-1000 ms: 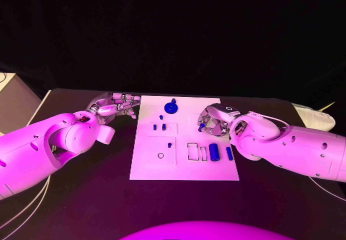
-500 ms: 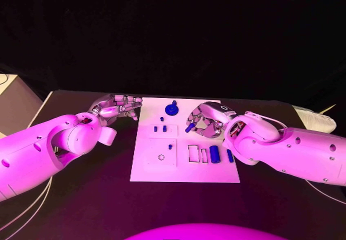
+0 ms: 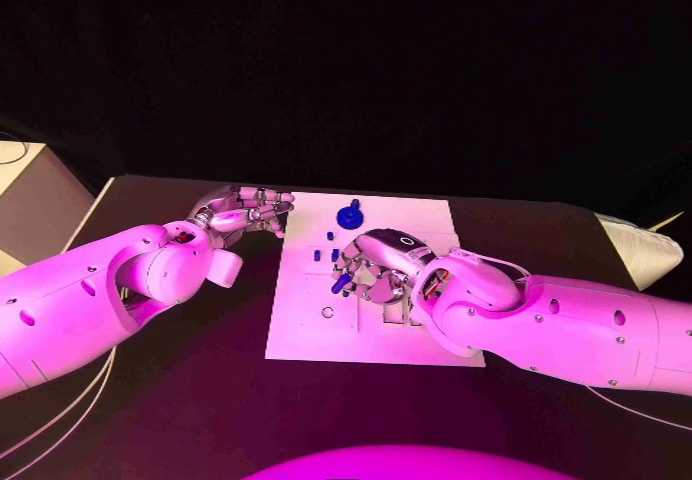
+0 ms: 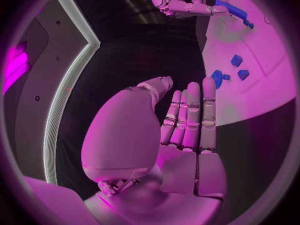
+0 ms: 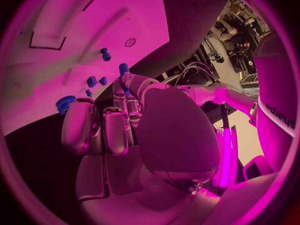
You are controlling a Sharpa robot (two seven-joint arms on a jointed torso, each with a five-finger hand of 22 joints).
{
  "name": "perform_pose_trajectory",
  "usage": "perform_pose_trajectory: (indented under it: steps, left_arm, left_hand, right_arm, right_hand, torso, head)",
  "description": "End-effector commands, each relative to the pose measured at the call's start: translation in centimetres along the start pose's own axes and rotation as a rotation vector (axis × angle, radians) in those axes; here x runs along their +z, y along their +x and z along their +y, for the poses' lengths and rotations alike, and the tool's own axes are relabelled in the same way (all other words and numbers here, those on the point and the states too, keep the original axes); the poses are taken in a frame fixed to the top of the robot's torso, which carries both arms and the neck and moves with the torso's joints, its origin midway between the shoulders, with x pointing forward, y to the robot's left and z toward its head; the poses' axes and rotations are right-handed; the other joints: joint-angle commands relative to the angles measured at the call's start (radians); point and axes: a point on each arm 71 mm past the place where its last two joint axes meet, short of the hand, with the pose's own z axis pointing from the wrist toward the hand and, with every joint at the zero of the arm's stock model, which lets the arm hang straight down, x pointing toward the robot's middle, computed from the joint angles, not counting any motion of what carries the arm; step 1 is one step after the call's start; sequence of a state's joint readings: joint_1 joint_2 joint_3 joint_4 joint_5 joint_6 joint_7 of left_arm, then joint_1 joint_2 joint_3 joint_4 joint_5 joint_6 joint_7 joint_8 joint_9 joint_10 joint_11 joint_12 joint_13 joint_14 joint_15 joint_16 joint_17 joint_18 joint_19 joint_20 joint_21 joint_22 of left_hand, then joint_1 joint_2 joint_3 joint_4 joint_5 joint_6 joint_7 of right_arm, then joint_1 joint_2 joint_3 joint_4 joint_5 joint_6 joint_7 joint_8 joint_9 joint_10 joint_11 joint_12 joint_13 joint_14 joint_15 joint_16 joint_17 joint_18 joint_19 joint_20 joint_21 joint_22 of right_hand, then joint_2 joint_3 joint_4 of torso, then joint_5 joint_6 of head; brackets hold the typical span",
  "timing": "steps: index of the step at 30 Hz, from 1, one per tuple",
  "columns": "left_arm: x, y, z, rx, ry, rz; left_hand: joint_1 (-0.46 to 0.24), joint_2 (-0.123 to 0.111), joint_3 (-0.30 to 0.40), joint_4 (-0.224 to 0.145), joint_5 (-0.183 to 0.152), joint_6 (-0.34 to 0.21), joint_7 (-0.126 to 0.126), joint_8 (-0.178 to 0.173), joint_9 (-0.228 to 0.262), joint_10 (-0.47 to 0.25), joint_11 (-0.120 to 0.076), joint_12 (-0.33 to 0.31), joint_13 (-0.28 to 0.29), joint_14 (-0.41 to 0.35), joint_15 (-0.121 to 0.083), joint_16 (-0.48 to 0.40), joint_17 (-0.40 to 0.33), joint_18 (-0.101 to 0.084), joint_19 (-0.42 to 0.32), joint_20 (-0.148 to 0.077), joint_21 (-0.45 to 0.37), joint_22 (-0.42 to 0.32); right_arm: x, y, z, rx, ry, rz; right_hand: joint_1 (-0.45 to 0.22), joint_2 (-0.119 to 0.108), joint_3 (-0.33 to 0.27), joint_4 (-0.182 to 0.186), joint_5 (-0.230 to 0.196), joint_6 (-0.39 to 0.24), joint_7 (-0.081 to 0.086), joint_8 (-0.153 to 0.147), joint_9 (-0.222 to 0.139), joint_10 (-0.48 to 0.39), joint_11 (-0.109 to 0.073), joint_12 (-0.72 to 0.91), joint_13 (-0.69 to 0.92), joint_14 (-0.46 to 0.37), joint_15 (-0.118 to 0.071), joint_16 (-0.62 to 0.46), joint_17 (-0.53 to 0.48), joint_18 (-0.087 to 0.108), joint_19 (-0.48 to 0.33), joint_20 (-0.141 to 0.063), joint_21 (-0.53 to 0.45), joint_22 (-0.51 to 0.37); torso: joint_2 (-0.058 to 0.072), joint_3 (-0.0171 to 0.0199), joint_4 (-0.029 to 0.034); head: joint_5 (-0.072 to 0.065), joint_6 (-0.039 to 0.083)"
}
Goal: Assemble the parts on the task board
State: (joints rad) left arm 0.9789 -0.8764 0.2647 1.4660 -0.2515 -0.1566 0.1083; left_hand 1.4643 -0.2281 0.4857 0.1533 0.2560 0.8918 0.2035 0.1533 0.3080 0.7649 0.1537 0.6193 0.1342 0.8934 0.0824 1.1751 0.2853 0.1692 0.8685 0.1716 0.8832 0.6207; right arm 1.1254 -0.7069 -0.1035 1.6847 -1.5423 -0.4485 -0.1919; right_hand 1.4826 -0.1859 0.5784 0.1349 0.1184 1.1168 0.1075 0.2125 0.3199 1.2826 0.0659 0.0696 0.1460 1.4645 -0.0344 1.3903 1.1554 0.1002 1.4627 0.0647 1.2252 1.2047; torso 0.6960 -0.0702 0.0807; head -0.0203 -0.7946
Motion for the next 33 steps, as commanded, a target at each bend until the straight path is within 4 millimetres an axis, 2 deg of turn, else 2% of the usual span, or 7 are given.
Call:
perform_pose_trajectory:
  steps: [1, 11, 16, 33]
  left_arm:
    - [0.1, 0.2, -0.1, -0.011, 0.006, 0.012]
    - [0.2, 0.3, 0.0, -0.012, 0.005, 0.014]
    - [0.2, 0.3, 0.0, -0.012, 0.004, 0.014]
    - [0.1, 0.2, 0.0, -0.011, 0.001, 0.012]
  left_hand:
    - [0.011, 0.0, 0.0, -0.002, 0.003, 0.001, 0.006, 0.006, -0.001, -0.005, 0.0, 0.0, -0.001, 0.007, -0.003, -0.005, -0.001, 0.016, 0.009, 0.0, -0.003, -0.002]
    - [0.011, 0.0, 0.0, -0.002, 0.003, 0.001, 0.006, 0.006, -0.001, -0.005, 0.0, 0.0, -0.001, 0.007, -0.003, -0.005, -0.001, 0.016, 0.009, 0.0, -0.003, -0.002]
    - [0.011, 0.0, 0.0, -0.002, 0.003, 0.001, 0.006, 0.006, -0.001, -0.005, 0.0, 0.0, -0.001, 0.007, -0.003, -0.005, -0.001, 0.016, 0.009, 0.0, -0.003, -0.002]
    - [0.011, 0.0, 0.0, -0.002, 0.003, 0.001, 0.006, 0.006, -0.001, -0.005, 0.0, 0.0, -0.001, 0.007, -0.003, -0.005, -0.001, 0.016, 0.009, 0.0, -0.003, -0.002]
  right_arm:
    - [0.2, 0.6, 0.5, -0.078, -0.038, 0.012]
    - [0.7, 2.1, 1.2, -0.115, -0.053, 0.041]
    - [0.8, 2.6, 1.3, -0.128, -0.054, 0.06]
    - [0.8, 3.2, 1.4, -0.136, -0.052, 0.09]
  right_hand:
    - [-0.003, 0.004, -0.001, -0.003, 0.003, 0.003, 0.006, 0.003, 0.056, 0.033, -0.023, 0.0, 0.002, 0.031, -0.004, 0.005, -0.001, -0.018, 0.004, -0.005, 0.004, 0.0]
    - [-0.006, 0.003, 0.002, -0.007, 0.003, 0.002, 0.007, 0.004, 0.058, 0.032, -0.023, 0.0, 0.002, 0.031, -0.004, 0.005, -0.002, -0.018, 0.004, -0.005, 0.004, 0.001]
    - [-0.006, 0.003, 0.002, -0.007, 0.003, 0.002, 0.007, 0.004, 0.058, 0.032, -0.023, 0.0, 0.002, 0.031, -0.004, 0.005, -0.002, -0.018, 0.004, -0.005, 0.004, 0.001]
    - [-0.015, 0.002, 0.005, -0.012, 0.003, 0.001, 0.007, 0.007, 0.062, 0.033, -0.023, 0.0, 0.004, 0.032, -0.003, 0.006, 0.0, -0.018, 0.004, -0.005, 0.006, 0.003]
  torso:
    - [0.001, 0.0003, -0.0009]
    - [0.002, 0.0012, 0.001]
    - [0.002, 0.002, -0.0001]
    - [0.002, 0.0029, -0.0016]
  head:
    - [0.005, -0.003]
    - [0.012, -0.011]
    - [0.016, -0.017]
    - [0.021, -0.031]
